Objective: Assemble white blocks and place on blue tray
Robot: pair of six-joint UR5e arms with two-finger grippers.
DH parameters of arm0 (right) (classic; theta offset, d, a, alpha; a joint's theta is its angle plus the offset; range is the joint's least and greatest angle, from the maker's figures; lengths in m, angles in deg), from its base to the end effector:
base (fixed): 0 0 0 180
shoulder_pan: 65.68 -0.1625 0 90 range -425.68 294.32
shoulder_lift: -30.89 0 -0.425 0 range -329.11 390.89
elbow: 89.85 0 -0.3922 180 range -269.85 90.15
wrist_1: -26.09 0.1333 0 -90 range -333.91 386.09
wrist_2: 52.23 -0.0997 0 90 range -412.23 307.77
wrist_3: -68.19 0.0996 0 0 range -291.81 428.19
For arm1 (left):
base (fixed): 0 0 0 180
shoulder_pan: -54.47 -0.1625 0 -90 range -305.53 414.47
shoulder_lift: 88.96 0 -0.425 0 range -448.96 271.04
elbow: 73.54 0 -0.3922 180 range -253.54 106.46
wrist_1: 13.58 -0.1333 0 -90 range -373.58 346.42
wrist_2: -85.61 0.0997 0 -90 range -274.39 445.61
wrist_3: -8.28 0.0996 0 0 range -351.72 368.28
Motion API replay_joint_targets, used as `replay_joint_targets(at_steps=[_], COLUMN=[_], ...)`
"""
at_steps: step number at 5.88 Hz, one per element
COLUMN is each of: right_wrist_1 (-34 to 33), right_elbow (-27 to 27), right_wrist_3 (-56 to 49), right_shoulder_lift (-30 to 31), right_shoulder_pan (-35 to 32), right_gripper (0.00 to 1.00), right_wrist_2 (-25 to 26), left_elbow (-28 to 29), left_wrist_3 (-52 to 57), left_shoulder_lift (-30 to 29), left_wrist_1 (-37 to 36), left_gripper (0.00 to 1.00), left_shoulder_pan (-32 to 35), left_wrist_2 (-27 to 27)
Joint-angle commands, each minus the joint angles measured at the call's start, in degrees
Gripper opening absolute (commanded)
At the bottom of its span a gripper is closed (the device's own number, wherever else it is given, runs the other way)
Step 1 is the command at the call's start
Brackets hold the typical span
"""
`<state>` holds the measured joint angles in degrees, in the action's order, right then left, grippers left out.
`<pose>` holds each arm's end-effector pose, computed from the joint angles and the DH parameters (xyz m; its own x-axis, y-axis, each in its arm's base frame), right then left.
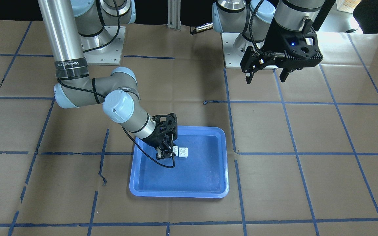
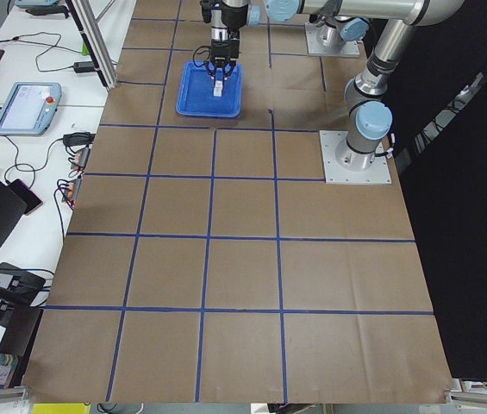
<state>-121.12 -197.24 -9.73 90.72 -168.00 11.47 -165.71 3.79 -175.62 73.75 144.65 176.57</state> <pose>0.2996 -0.5400 0.1692 0.0257 -0.9970 0.0725 -0.8850 -0.0564 -0.4622 -0.1331 -0.4731 0.5021 -0.9970 -0.0761 -0.0114 -0.0751 0.9948 -0.0681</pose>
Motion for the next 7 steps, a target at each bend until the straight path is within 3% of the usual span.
replay_joint_targets(at_steps=[1, 7], right_wrist_1=[-0.44, -1.85], right_elbow=[0.07, 0.25], right_wrist_3=[0.05, 1.72], right_shoulder_lift=[-0.42, -1.21], right_shoulder_pan=[-0.24, -0.16], right_gripper=[0.4, 0.4], right_wrist_2=[-0.16, -0.16], left_elbow=[-0.03, -0.11], left_wrist_3=[0.0, 0.09], left_shoulder_lift=[0.0, 0.0], left_wrist_1=[-0.15, -0.5], left_gripper=[0.99, 0.99], left_shoulder_pan=[0.0, 0.0], left_wrist_2=[0.0, 0.0])
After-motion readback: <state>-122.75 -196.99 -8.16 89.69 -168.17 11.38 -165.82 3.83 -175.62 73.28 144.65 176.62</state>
